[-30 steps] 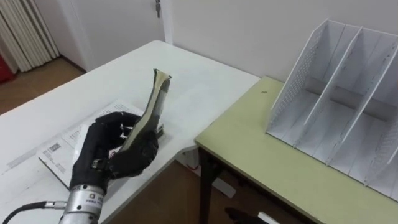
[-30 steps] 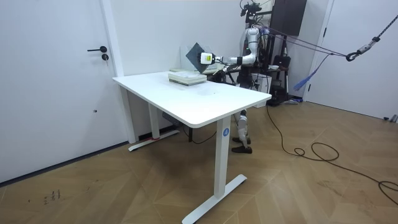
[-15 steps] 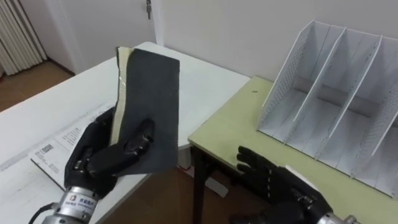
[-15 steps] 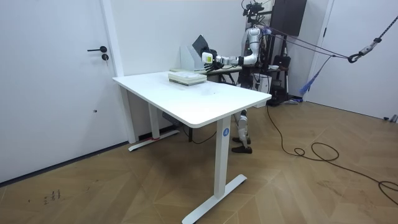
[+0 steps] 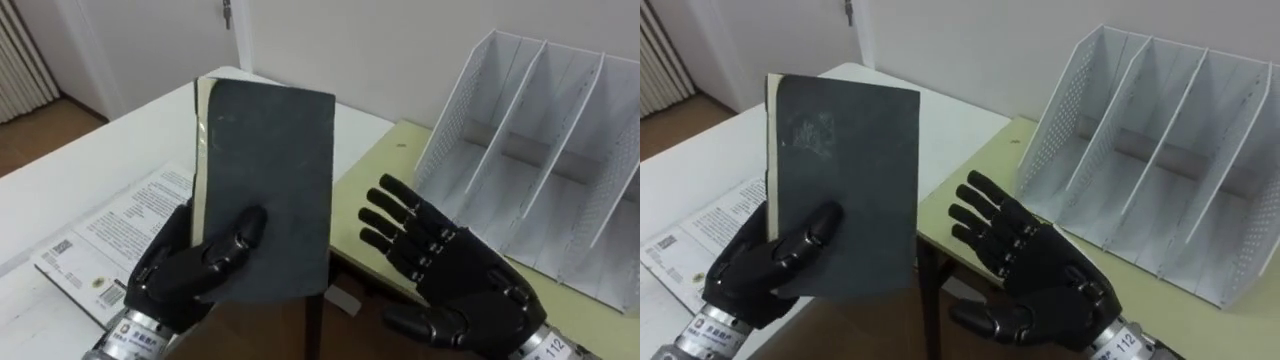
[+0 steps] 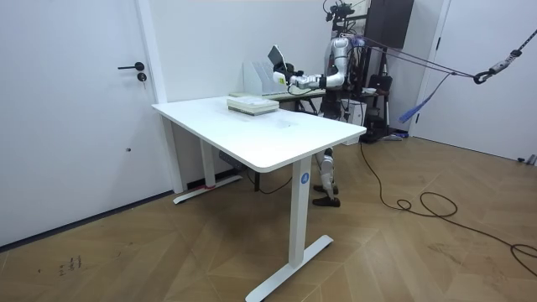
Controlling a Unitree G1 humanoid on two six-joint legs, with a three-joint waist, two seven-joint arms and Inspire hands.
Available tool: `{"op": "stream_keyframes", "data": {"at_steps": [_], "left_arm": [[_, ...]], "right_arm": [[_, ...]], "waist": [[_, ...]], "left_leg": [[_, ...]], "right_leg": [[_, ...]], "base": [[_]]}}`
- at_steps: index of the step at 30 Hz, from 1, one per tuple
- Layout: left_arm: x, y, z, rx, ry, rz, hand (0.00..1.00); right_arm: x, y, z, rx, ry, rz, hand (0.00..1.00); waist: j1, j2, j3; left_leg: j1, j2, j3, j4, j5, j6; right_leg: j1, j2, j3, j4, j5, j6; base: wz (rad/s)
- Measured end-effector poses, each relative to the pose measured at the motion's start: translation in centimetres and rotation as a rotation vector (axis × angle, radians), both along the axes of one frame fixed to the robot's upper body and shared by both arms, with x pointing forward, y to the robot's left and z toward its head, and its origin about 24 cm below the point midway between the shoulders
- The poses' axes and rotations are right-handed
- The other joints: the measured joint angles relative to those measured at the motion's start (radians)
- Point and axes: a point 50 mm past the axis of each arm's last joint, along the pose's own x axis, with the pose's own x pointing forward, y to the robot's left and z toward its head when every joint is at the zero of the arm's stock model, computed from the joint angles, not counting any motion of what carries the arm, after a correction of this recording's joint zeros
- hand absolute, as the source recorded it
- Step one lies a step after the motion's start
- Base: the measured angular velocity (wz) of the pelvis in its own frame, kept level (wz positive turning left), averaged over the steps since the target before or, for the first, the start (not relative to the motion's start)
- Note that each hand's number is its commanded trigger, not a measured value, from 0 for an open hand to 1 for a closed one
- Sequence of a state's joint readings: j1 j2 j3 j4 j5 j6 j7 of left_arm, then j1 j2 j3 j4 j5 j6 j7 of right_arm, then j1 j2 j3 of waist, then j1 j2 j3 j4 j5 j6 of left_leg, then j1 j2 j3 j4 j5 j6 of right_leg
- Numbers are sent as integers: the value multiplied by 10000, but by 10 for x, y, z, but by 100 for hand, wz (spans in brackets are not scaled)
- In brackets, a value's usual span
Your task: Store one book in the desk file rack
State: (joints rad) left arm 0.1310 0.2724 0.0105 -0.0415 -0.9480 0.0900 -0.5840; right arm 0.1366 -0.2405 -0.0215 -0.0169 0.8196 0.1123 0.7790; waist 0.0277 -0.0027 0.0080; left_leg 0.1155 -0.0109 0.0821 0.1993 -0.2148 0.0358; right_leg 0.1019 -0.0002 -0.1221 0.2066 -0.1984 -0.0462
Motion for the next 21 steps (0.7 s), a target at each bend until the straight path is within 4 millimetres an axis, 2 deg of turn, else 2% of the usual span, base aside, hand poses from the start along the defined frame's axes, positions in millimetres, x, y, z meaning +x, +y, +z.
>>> {"op": "stream_keyframes", "data": {"at_steps": [5,9,13,21], "left_arm": [[-5,-10,-2,21,-161,-1596,100],[-8,-20,-4,22,-232,-2695,100],[-11,-20,-4,327,-208,-3366,100],[-9,-16,-1,953,-180,-4062,100]], "right_arm": [[-1,14,8,1012,-204,723,0],[-4,26,8,1816,-145,1368,0],[-6,32,7,2015,114,1865,0],[-11,37,4,1773,578,2607,0]], "waist": [[67,140,-1],[56,321,-116],[70,476,-69],[64,434,-49]], "left_leg": [[-89,15,2,16,-36,36],[-204,5,-2,86,-57,59],[-191,3,-1,140,-57,59],[-434,7,2,225,-57,59]], "right_leg": [[-192,27,104,160,-1,1],[-327,7,117,252,9,19],[-343,5,168,325,9,19],[-505,-2,107,394,5,20]], "base": [[-5],[0],[-3],[1]]}}
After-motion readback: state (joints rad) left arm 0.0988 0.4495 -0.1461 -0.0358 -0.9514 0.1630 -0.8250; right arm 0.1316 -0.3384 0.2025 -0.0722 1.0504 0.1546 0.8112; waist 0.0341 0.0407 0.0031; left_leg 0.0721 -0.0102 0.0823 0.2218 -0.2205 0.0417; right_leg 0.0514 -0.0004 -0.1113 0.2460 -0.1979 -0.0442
